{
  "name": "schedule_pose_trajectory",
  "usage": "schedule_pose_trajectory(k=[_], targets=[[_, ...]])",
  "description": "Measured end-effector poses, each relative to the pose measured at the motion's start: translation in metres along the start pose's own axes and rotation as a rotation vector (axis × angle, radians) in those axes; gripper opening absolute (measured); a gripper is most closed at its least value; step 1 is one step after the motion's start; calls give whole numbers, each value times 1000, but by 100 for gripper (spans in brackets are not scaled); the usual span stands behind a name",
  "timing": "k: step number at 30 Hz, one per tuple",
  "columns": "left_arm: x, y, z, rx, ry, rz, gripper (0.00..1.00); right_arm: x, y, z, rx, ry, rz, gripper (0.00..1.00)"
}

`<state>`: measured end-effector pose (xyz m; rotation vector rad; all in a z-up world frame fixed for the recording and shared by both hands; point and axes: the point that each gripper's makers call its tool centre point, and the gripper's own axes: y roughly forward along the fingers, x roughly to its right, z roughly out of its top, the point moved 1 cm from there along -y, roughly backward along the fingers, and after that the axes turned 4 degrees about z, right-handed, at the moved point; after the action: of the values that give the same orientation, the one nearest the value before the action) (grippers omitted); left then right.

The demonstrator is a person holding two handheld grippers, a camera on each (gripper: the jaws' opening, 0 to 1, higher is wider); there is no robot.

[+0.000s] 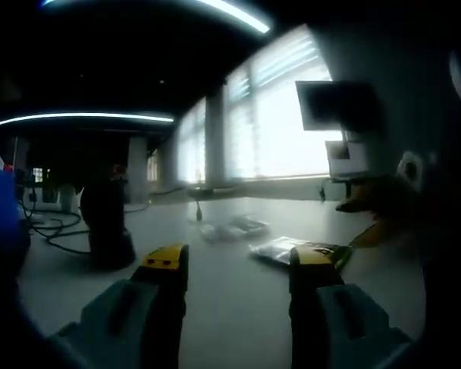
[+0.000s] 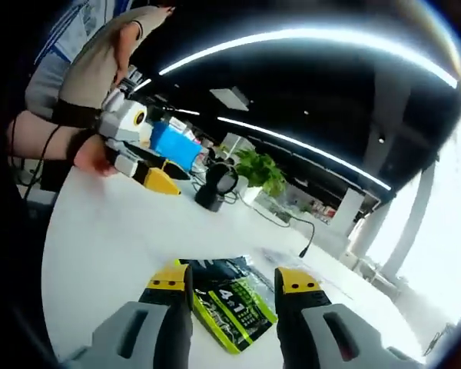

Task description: Clip sheet goods on table flip sheet goods clip sheet goods scan sheet goods put sheet goods back to table

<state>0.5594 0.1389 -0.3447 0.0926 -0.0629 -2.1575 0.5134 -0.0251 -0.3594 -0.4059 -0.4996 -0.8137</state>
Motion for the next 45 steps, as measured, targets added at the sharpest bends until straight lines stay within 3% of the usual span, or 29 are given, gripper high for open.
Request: schedule_pose_trajectory(k=[8,26,35,39,45], targets=[[-1,0,0,2,0,2,46,-27,20,-4,-48,-127,60,31],[1,-1,1,3,3,-5,46,-37,30,-14,-85,-107,94,3],[3,-1,1,4,4,-8,46,-38,33,-15,-104,-162,75,5],[3,-1,1,3,4,-10,46,-41,37,-16,-121,-190,76,0],[3,-1,1,4,3,-9,46,-38,40,-19,-149,-161,67,0]])
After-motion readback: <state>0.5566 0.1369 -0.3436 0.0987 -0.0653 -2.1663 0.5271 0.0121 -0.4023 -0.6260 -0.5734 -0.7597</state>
